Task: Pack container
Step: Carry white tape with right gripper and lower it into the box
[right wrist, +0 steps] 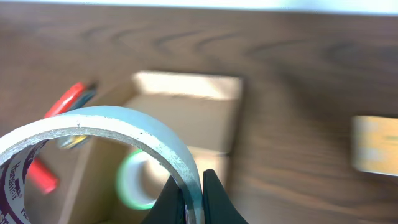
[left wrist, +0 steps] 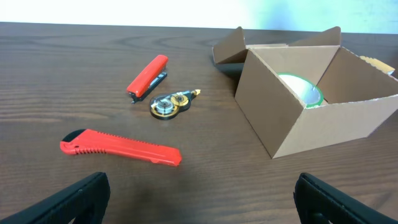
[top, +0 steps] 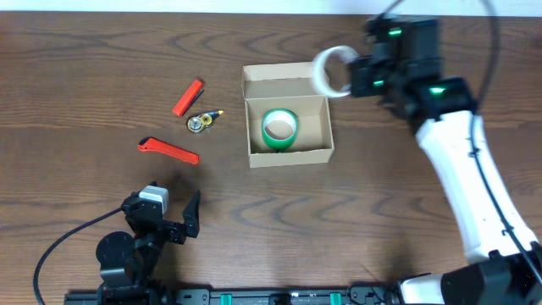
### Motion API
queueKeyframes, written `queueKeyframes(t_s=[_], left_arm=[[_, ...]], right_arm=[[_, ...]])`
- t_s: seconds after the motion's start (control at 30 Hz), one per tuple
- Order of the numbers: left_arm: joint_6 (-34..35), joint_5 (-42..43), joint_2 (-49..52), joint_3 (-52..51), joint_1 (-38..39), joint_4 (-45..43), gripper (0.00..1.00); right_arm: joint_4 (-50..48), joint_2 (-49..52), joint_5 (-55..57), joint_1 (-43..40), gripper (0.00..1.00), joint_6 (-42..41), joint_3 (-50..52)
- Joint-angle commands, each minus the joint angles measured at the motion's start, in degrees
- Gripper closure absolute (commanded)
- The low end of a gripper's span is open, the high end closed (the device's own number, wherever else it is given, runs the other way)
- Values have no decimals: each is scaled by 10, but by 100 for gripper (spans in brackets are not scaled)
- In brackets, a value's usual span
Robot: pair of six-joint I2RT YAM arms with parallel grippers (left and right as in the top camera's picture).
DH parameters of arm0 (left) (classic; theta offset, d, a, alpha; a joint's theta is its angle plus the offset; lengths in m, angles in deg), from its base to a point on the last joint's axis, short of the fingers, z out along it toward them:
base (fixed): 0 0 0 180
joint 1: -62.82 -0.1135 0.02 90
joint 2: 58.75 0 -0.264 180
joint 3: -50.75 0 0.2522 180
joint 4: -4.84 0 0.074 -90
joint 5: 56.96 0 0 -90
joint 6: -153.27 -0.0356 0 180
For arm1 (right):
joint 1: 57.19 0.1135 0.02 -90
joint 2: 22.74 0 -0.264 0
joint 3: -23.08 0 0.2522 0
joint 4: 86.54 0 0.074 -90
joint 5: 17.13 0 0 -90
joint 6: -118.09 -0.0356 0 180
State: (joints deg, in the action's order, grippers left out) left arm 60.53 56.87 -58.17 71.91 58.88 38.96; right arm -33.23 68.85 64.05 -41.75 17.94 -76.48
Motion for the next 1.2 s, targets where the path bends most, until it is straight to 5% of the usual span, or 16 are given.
queueKeyframes(t_s=[0.0,0.4,1.17], left_arm=[[8,6,-3,-12,2,2,5],[8,6,-3,-12,2,2,5],[8,6,-3,-12,2,2,4]], right_arm=[[2,44,21,50,99,-58,0],[0,164,101,129,99,-137,0],[20,220,170,152,99,-180,2]])
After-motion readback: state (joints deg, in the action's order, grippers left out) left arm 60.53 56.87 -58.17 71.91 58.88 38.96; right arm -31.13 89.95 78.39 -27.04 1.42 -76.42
